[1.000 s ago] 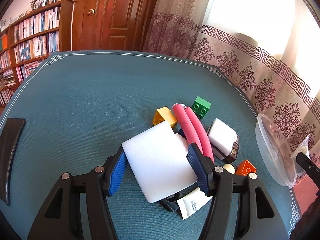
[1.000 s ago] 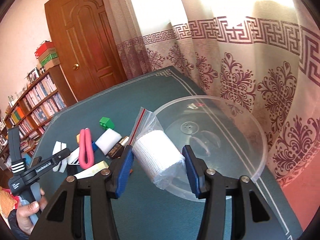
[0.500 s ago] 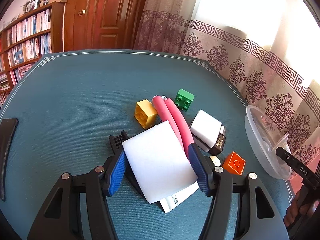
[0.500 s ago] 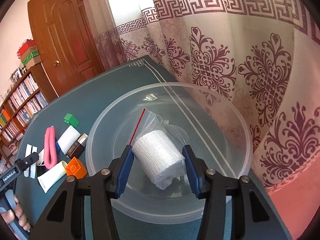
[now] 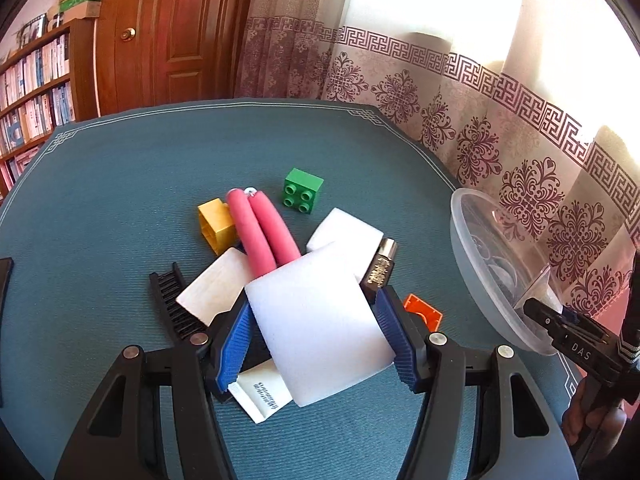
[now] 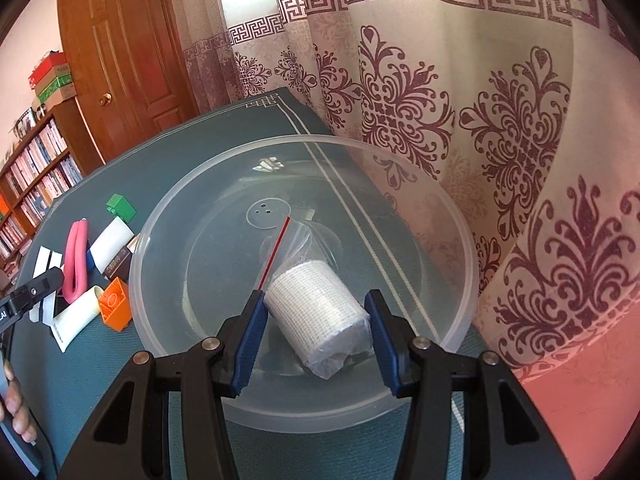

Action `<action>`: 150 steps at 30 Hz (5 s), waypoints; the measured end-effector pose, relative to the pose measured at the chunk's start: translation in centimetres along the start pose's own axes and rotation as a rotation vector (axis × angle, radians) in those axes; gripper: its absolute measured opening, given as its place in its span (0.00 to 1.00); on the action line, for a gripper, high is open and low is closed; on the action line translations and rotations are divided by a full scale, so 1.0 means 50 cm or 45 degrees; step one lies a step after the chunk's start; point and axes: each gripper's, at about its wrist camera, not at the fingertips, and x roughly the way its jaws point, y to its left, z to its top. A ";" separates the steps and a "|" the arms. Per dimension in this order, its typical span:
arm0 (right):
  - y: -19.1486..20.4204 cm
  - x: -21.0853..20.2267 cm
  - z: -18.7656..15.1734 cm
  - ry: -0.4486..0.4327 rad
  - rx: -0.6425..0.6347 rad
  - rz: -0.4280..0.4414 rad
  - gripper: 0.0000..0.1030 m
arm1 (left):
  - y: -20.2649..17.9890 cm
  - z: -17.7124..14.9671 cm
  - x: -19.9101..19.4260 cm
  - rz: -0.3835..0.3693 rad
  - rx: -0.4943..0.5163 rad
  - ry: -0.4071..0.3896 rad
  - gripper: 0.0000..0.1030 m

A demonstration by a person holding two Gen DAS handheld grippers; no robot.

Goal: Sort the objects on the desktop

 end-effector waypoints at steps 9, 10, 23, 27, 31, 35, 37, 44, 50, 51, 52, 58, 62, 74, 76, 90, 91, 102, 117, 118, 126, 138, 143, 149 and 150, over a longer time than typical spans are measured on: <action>-0.009 -0.022 -0.030 0.021 -0.032 -0.003 0.53 | -0.097 0.017 0.008 -0.108 0.104 0.010 0.62; -0.010 -0.024 -0.031 0.021 -0.033 -0.003 0.53 | -0.111 0.019 0.008 -0.128 0.116 0.011 0.62; -0.014 -0.017 -0.037 0.045 0.101 -0.030 0.53 | -0.249 0.055 0.045 -0.302 0.270 0.032 0.62; -0.014 -0.023 -0.040 0.035 0.114 -0.024 0.53 | -0.253 0.066 0.048 -0.349 0.259 0.037 0.62; -0.018 -0.024 -0.041 0.029 0.126 -0.018 0.54 | -0.263 0.065 0.048 -0.370 0.276 0.024 0.62; -0.014 -0.027 -0.035 0.013 0.119 -0.010 0.55 | -0.283 0.062 0.050 -0.399 0.307 0.027 0.62; -0.018 -0.029 -0.035 0.008 0.116 -0.008 0.55 | -0.295 0.061 0.056 -0.413 0.323 0.031 0.66; -0.015 -0.034 -0.036 -0.014 0.097 -0.002 0.56 | -0.296 0.058 0.079 -0.442 0.297 0.075 0.77; -0.006 -0.033 -0.034 -0.028 0.083 0.000 0.61 | -0.278 0.056 0.076 -0.430 0.263 0.084 0.77; -0.003 -0.033 -0.034 -0.030 0.081 0.000 0.63 | -0.275 0.057 0.076 -0.427 0.258 0.080 0.77; -0.001 -0.034 -0.034 -0.034 0.080 -0.002 0.63 | -0.272 0.058 0.074 -0.421 0.253 0.075 0.77; -0.005 -0.049 -0.029 -0.085 0.113 -0.012 0.76 | -0.255 0.064 0.051 -0.368 0.252 0.020 0.77; -0.011 -0.059 -0.023 -0.108 0.141 -0.025 0.76 | -0.237 0.070 0.039 -0.335 0.238 0.002 0.77; 0.016 -0.091 -0.013 -0.178 0.133 -0.021 0.76 | -0.129 0.073 0.014 -0.196 0.113 -0.030 0.77; 0.027 -0.095 -0.016 -0.182 0.121 -0.017 0.76 | -0.109 0.072 0.011 -0.168 0.096 -0.038 0.77; 0.067 -0.101 -0.020 -0.189 0.100 0.032 0.76 | 0.029 0.058 -0.006 -0.027 -0.061 -0.058 0.77; 0.070 -0.101 -0.020 -0.186 0.096 0.037 0.76 | 0.039 0.056 -0.007 -0.020 -0.073 -0.057 0.77; 0.118 -0.103 -0.029 -0.164 0.052 0.103 0.76 | 0.102 0.031 0.001 0.040 -0.111 -0.007 0.77; 0.208 -0.091 -0.060 -0.081 -0.053 0.244 0.76 | 0.143 0.006 0.013 0.078 -0.071 0.055 0.77; 0.212 -0.090 -0.063 -0.073 -0.055 0.255 0.76 | 0.145 0.004 0.014 0.082 -0.065 0.060 0.77; 0.243 -0.092 -0.077 -0.050 -0.089 0.315 0.76 | 0.156 0.000 0.029 0.102 -0.040 0.088 0.77; 0.265 -0.071 -0.104 0.035 -0.104 0.376 0.76 | 0.146 0.008 0.043 0.123 0.069 0.074 0.77; 0.267 -0.066 -0.108 0.053 -0.101 0.379 0.76 | 0.163 0.012 0.044 0.100 0.038 0.063 0.76; 0.269 -0.056 -0.106 0.079 -0.092 0.391 0.76 | 0.151 0.012 0.047 0.097 0.092 0.056 0.70; 0.269 -0.054 -0.105 0.085 -0.090 0.393 0.76 | 0.148 0.012 0.048 0.098 0.105 0.057 0.69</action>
